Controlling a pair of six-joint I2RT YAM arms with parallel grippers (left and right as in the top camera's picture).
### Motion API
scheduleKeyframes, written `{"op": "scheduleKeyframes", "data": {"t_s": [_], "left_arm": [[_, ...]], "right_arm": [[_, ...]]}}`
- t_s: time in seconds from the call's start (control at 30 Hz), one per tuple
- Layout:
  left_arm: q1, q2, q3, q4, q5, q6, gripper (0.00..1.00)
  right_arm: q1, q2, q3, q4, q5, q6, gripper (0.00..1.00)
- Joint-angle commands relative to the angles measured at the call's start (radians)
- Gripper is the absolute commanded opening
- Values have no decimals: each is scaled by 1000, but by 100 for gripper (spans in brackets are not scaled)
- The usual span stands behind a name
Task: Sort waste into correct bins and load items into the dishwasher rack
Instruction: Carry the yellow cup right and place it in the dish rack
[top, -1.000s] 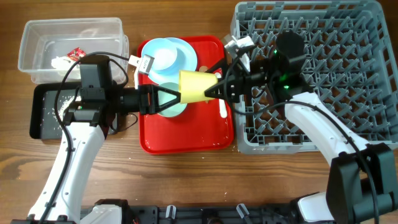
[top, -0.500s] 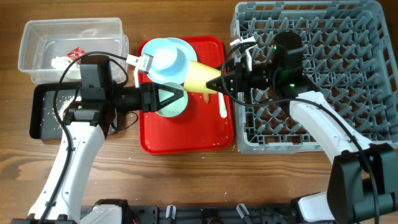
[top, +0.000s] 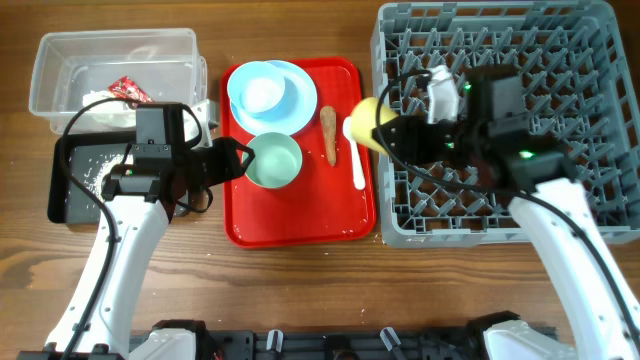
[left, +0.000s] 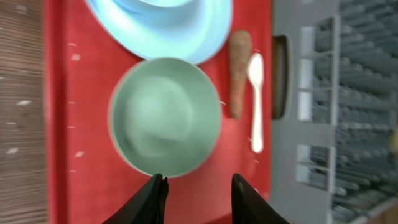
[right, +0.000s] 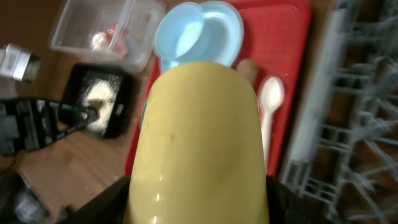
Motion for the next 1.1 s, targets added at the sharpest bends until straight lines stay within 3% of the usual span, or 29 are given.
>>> {"op": "scheduleKeyframes", "data": {"t_s": [0.0, 0.27, 0.77, 0.8, 0.83, 0.9, 0.93, 1.0, 1.07], "left_arm": [[-1, 0, -6, -4, -105, 6, 34], [-1, 0, -6, -34, -145, 6, 33], [-1, 0, -6, -45, -145, 6, 36], [-1, 0, -6, -45, -145, 6, 36], [-1, 0, -6, -45, -145, 6, 36], [-1, 0, -6, -45, -145, 6, 36], [-1, 0, -6, -45, -145, 6, 36], [-1, 0, -6, -45, -145, 6, 37], [-1, 0, -6, -45, -145, 6, 38]], "right_arm": [[0, -13, 87, -171, 207, -10, 41], [0, 52, 88, -504, 318, 20, 41], [0, 271, 85, -578, 368, 9, 42], [0, 273, 85, -573, 368, 9, 47], [0, 274, 85, -569, 368, 10, 59], [0, 274, 85, -563, 368, 10, 73], [0, 274, 85, -555, 368, 10, 88], [0, 274, 91, -548, 366, 23, 97], [0, 273, 122, -541, 366, 38, 100]]}}
